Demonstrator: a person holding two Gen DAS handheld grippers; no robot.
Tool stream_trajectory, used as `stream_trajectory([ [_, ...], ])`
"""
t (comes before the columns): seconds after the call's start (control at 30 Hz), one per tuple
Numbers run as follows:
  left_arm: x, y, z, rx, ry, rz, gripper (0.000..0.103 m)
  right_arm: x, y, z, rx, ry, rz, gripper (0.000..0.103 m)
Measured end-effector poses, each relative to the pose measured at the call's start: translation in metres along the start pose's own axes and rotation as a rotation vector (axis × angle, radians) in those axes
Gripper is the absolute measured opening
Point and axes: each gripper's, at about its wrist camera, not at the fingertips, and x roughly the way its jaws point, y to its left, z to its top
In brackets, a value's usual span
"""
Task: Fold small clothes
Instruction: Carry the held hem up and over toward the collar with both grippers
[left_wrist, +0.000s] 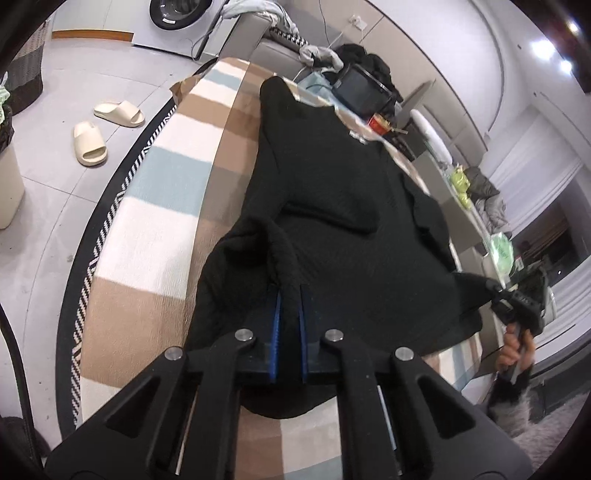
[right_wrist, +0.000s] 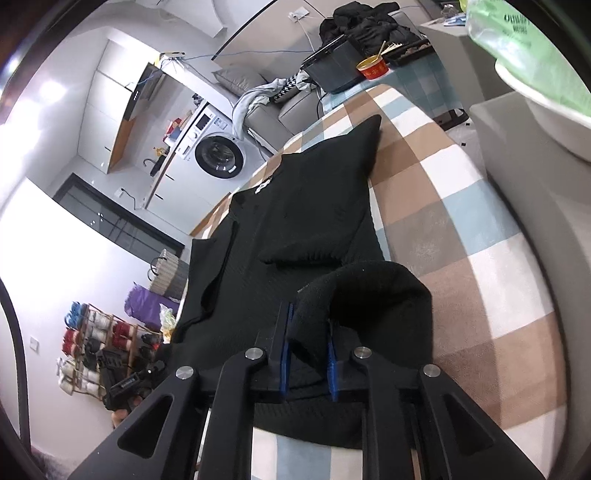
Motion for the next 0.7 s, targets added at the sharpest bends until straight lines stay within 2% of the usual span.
stream_trajectory([
  [0.03, -0.002, 0.0, 0.003, -0.008, -0.009, -0.007, 0.005, 0.002, -0.001, 0.0, 0.008, -0.007, -0.004, 0.01],
  [0.1, -0.007, 0.0, 0.009, -0.023, -0.034, -0.021, 0.005, 0.007, -0.002, 0.0, 0.017, -0.01, -0.013, 0.007],
  [0.27, -0.02, -0.004, 0.031, -0.046, -0.104, -0.073, 0.005, -0.009, 0.007, 0.004, 0.01, -0.115, 0.036, 0.006],
  [0.43, -0.026, -0.014, 0.071, -0.055, -0.184, -0.132, 0.005, -0.027, 0.031, 0.024, -0.043, -0.228, 0.083, 0.006],
  [0.57, -0.017, -0.021, 0.108, -0.067, -0.229, -0.11, 0.005, -0.021, 0.047, 0.053, -0.066, -0.288, 0.073, 0.006],
  [0.7, 0.005, -0.027, 0.144, -0.066, -0.25, -0.103, 0.005, -0.001, 0.055, 0.083, -0.073, -0.301, 0.05, 0.006],
])
